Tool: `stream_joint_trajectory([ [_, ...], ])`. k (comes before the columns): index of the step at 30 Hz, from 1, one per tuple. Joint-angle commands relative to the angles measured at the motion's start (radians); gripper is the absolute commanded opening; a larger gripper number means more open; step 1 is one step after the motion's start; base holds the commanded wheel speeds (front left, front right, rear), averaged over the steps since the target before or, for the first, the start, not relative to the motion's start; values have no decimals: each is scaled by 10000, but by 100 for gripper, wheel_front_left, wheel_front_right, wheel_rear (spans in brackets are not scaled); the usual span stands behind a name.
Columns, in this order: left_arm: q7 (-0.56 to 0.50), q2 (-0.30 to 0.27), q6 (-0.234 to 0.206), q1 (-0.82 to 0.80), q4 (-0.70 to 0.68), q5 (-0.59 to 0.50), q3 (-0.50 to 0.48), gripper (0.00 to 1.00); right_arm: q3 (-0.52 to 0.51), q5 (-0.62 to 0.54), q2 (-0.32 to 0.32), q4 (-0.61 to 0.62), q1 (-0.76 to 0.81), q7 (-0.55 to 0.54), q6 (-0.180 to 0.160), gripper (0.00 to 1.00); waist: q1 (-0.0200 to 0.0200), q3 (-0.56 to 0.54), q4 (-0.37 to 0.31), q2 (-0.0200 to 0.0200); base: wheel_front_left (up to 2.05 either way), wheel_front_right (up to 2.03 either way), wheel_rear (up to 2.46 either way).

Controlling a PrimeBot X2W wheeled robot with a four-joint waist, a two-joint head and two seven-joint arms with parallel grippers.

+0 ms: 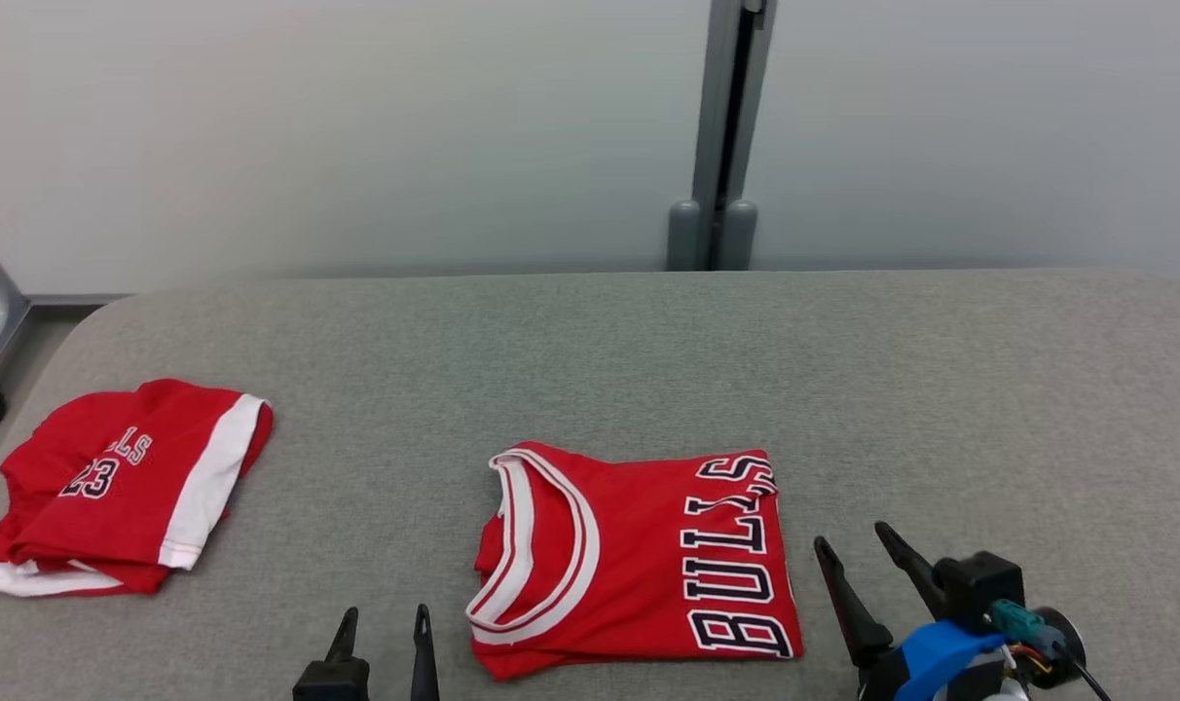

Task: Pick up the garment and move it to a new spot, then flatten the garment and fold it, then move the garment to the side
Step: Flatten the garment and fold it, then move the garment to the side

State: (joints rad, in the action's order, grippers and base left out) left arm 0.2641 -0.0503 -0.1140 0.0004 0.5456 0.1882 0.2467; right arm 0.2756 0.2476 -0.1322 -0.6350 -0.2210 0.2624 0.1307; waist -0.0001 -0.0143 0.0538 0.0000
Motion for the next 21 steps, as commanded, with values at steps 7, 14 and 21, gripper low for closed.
stream_joint_trajectory([
  [7, 1, -3, 55, 223, -346, -454, -53, 100, -1503, -687, 366, 330, 1123, 28, 0, 100, 1, -285, -668, 0, 0, 0, 0],
  [14, 1, -5, -74, 506, -663, -596, -67, 100, -1953, -1025, 675, 522, 1478, 28, 0, 100, 1, -307, -807, 0, 0, 0, 0],
  [21, 1, -5, 61, 308, -617, -644, 104, 100, -1664, -746, 786, 361, 1005, 29, 0, 100, 1, -95, -474, 0, 0, 0, 0],
])
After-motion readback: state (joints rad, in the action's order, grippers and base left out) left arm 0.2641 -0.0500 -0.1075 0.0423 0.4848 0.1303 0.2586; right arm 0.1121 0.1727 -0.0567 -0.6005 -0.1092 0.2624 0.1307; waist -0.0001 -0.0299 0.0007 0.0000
